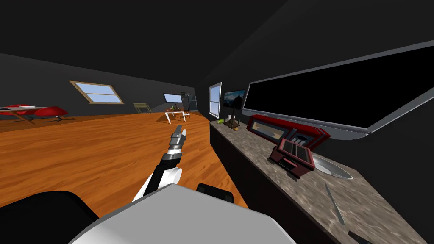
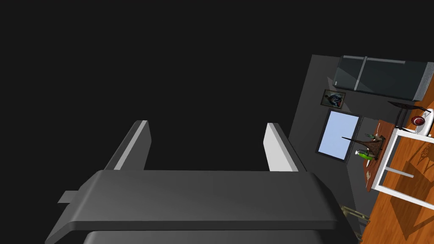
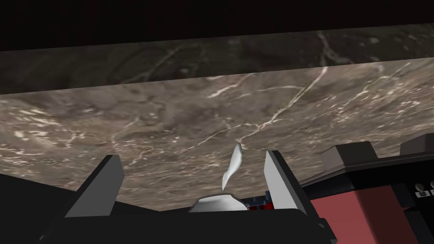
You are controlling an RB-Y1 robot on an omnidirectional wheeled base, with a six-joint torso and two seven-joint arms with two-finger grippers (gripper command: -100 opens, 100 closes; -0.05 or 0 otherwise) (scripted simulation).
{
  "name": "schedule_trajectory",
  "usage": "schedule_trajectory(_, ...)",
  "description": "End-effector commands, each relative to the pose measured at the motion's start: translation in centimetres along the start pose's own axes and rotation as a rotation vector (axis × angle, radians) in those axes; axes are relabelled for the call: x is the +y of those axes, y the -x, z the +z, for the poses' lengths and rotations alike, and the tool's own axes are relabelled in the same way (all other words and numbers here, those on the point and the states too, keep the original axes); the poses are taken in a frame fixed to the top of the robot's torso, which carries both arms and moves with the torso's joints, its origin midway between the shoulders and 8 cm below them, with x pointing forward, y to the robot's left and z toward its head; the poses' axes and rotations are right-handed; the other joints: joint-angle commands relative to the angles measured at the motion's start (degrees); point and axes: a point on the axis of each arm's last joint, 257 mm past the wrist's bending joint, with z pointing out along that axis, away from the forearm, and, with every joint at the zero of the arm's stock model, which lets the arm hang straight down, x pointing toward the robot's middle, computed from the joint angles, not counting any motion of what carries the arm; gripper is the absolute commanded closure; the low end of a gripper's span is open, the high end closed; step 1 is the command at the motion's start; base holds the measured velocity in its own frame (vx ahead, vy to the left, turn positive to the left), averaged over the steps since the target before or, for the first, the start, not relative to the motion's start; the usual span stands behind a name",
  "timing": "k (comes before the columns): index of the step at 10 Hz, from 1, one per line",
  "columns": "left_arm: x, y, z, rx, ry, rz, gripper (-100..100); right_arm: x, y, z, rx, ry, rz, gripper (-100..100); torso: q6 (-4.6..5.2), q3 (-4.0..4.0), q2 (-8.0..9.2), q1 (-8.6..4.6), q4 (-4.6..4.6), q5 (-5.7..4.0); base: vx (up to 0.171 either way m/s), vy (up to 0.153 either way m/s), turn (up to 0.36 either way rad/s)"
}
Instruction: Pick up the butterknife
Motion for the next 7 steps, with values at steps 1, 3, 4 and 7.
schedule_trajectory(1, 0.0, 0.0, 0.0, 0.000, 0.000, 0.000, 0, -2.2, -0.1, -0.5, 0.004, -0.051, 0.021, -100, 0.00, 0.00, 0.00, 0.00, 0.00, 0.00, 0.189, -0.111, 0.285)
schedule_trajectory(3, 0.0, 0.0, 0.0, 0.000, 0.000, 0.000, 0, -4.5, -0.6, -1.1, 0.014, -0.102, 0.048, -100, 0.01, -0.24, -0.42, -0.43, -0.10, -0.10, 0.237, -0.167, 0.234)
schedule_trajectory(4, 0.0, 0.0, 0.0, 0.000, 0.000, 0.000, 0, -5.3, -0.9, -1.3, 0.019, -0.119, 0.060, -100, 0.00, -0.30, -0.52, -0.47, -0.12, -0.13, 0.226, -0.188, 0.215)
schedule_trajectory(7, 0.0, 0.0, 0.0, 0.000, 0.000, 0.000, 0, -5.5, -0.9, -1.4, 0.019, -0.124, 0.063, 0, 0.08, -0.02, 0.00, -0.12, -0.01, -0.07, 0.076, -0.087, 0.057)
